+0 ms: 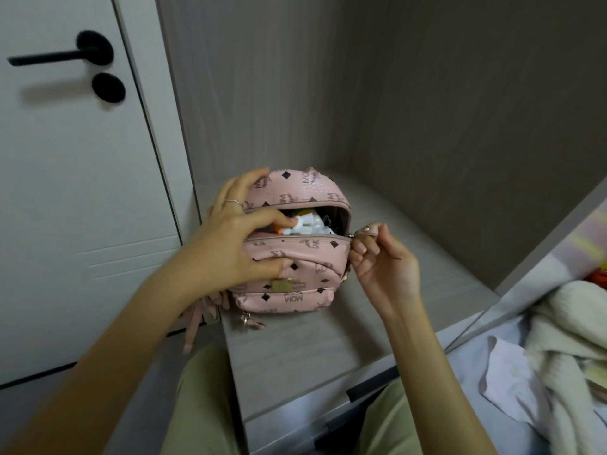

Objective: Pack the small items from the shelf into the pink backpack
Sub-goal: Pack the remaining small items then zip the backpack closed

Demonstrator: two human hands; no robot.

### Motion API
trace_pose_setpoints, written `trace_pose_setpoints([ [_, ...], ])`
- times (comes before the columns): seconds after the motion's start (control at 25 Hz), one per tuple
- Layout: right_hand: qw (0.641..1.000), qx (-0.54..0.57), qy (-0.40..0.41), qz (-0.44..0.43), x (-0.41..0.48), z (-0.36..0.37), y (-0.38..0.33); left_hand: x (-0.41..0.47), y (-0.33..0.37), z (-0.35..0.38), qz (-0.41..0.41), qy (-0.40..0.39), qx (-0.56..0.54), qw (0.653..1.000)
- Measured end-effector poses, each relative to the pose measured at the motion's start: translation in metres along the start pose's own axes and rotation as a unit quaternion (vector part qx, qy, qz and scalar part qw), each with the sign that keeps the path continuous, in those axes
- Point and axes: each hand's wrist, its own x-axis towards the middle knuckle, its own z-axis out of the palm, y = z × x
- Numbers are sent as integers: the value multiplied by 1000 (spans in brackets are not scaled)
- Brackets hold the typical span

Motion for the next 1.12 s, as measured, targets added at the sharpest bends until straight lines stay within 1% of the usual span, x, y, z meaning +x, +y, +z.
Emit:
trace_pose_setpoints([
  [0.12,989,-140,-47,-21,1,6,-7,3,1,-7,-2,-26,12,1000],
  [0.16,984,-170,-55,-30,0,7,-8,3,3,-9,-3,-36,28,999],
  [0.24,982,-173,-60,-49,-1,10,-5,4,13,-9,4,-56,81,995],
  [0.32,984,-157,-64,-58,-4,14,-1,5,27,-5,38,-67,171,982],
  [0.36,982,-164,-66,-62,-6,14,-1,7,32,-3,58,-72,203,975],
  [0.4,980,-177,-66,-64,-7,14,-1,7,35,-2,73,-80,212,971],
  [0.48,981,-175,-55,-58,-7,14,-3,8,34,-2,81,-99,175,976],
  [0.6,992,-120,-22,-42,-5,12,-2,11,34,-3,57,-116,85,988],
  [0.68,991,-119,-22,-49,-4,11,1,15,38,0,30,-105,58,992],
  [0.8,993,-106,-28,-54,-6,9,2,19,42,4,-3,-110,34,993],
  [0.92,992,-113,-2,-48,-6,7,4,21,42,3,-5,-79,46,996],
  [1.0,983,-174,19,-56,-6,7,6,27,40,1,19,-62,80,995],
  [1.08,973,-218,33,-71,-5,6,8,37,37,-5,30,-85,89,992],
  [1.12,975,-209,42,-67,-5,5,7,42,36,-7,32,-99,88,991],
])
